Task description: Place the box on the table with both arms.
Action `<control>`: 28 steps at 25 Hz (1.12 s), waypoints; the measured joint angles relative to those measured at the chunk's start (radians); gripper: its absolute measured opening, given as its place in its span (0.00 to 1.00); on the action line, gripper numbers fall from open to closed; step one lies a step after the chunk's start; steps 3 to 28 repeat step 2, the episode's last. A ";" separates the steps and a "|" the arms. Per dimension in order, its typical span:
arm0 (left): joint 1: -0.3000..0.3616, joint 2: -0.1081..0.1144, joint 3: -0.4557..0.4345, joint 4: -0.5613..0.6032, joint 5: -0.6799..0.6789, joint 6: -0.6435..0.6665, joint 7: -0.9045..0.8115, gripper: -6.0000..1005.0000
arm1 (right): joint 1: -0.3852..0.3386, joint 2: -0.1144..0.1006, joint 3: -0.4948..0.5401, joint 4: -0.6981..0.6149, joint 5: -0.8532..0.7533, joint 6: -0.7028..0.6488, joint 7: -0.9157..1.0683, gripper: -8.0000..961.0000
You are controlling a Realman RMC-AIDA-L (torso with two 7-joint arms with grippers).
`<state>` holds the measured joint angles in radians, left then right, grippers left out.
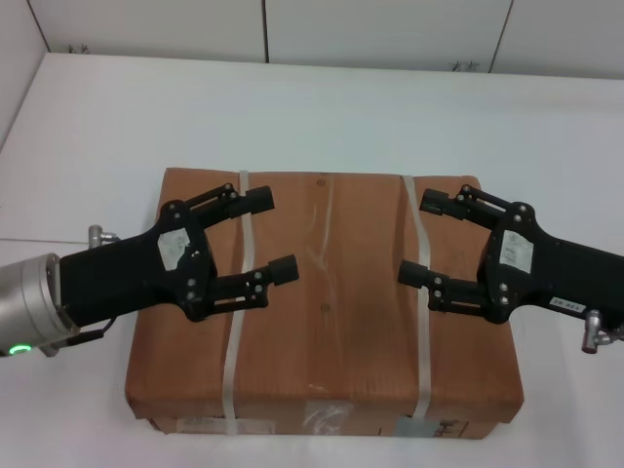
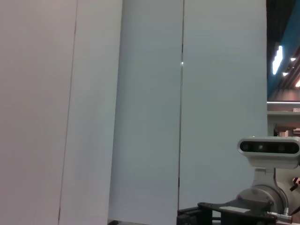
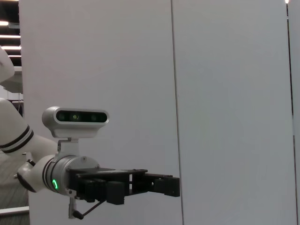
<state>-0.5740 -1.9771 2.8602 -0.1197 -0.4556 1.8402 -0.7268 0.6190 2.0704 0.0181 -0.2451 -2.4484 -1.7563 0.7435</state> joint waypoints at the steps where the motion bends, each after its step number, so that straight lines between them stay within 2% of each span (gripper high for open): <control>1: 0.000 0.000 -0.002 0.000 0.000 -0.001 0.000 0.84 | 0.000 0.000 0.000 0.001 0.001 0.000 0.000 0.91; 28: 0.000 0.000 -0.002 0.000 0.000 -0.003 0.000 0.84 | 0.000 0.000 0.000 0.001 0.002 0.001 0.000 0.91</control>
